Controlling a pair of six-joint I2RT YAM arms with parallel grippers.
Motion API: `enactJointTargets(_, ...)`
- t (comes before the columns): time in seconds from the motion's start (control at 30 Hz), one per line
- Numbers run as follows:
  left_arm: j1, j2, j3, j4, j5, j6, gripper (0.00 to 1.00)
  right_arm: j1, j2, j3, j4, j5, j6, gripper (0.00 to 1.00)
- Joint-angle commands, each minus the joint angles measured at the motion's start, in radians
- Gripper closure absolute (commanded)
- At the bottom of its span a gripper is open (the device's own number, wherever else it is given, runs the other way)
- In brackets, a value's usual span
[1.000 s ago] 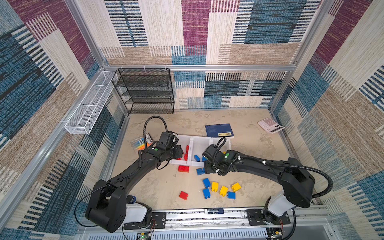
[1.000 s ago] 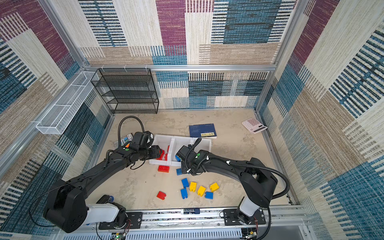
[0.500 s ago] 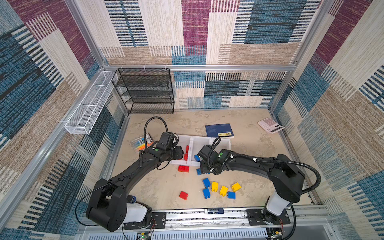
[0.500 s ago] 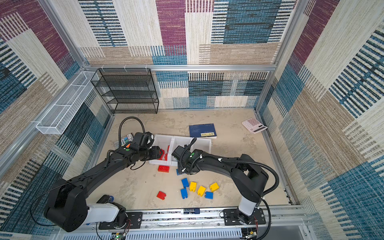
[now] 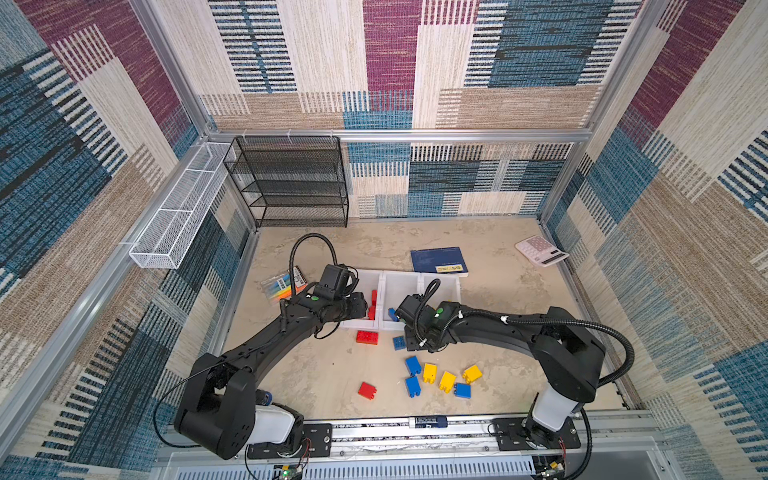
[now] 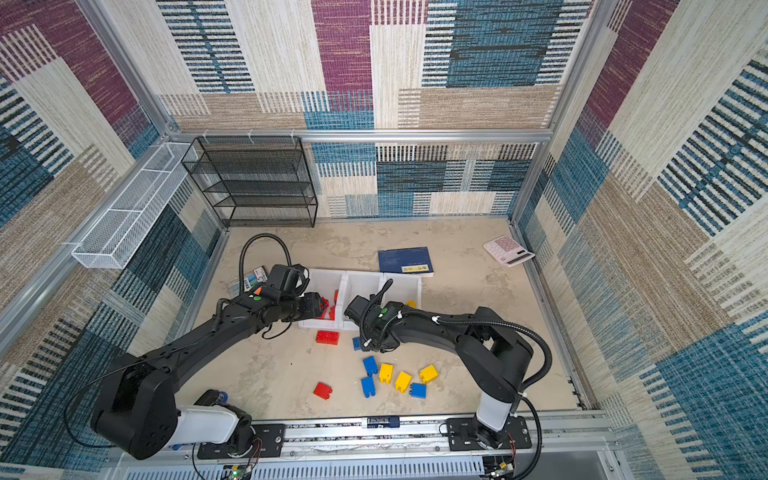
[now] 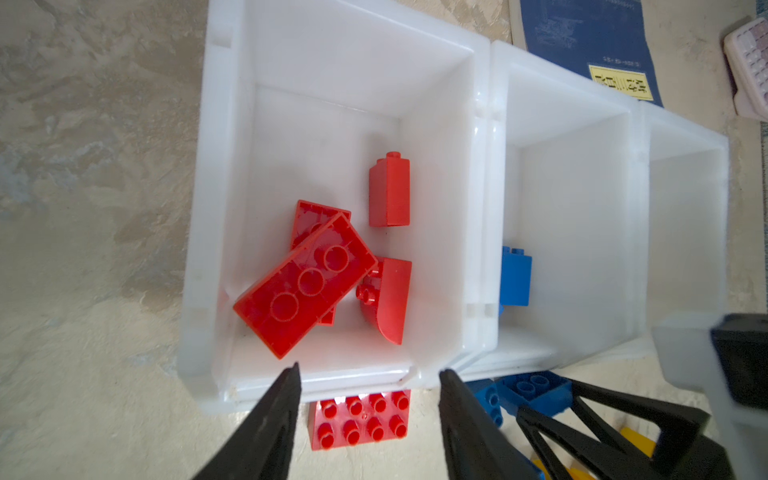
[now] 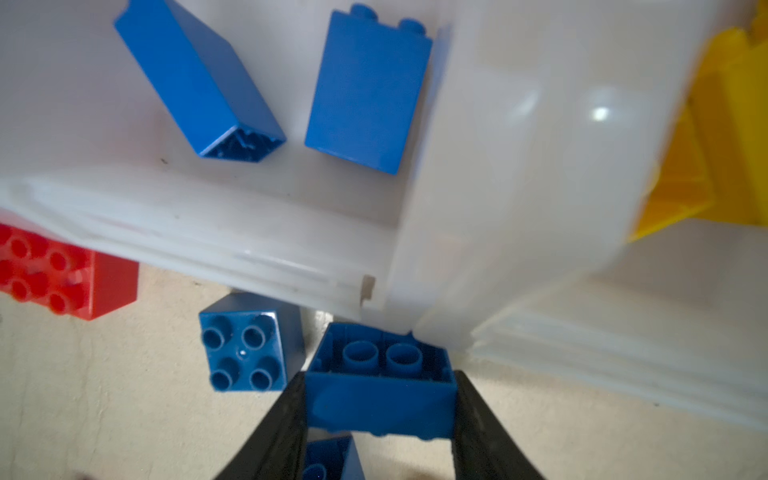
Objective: Sort the legos into containers by color
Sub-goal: 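Close the right gripper on the blue square brick and lift it, then release the blue square brick into the middle bin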
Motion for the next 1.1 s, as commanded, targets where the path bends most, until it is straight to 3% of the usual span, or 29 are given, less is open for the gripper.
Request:
enactJointTargets(0.0,0.001,0.0,0.008,-0.003,0.0,0.007,0.43,-0.001,-0.029,-0.001,0.01,0.017,0.009,0.53)
enactJointTargets(0.17,0.0,-0.01,0.007,-0.013,-0.009,0.01,0.43,-0.001,-0.077,0.054,-0.028,0.051,-0.022,0.54)
enactJointTargets(0.33,0.0,-0.013,0.001,-0.013,0.006,0.008,0.43,-0.019,-0.082,0.199,-0.074,0.122,-0.135,0.53)
enactJointTargets(0.67,-0.001,-0.016,-0.014,0.002,0.028,-0.019,0.43,-0.106,0.02,0.346,-0.042,0.078,-0.284,0.53)
enactJointTargets(0.7,0.0,-0.017,-0.015,0.002,0.028,-0.019,0.43,-0.107,0.025,0.352,-0.039,0.076,-0.287,0.5)
enactJointTargets(0.77,0.0,-0.017,-0.014,0.0,0.029,-0.02,0.43,-0.107,0.039,0.365,-0.04,0.073,-0.288,0.26)
enactJointTargets(0.8,-0.001,-0.017,-0.014,-0.002,0.031,-0.019,0.43,-0.108,0.043,0.367,-0.04,0.072,-0.285,0.24)
enactJointTargets(1.07,-0.001,-0.036,-0.023,-0.014,0.02,-0.016,0.43,-0.107,0.037,0.342,-0.01,0.059,-0.264,0.23)
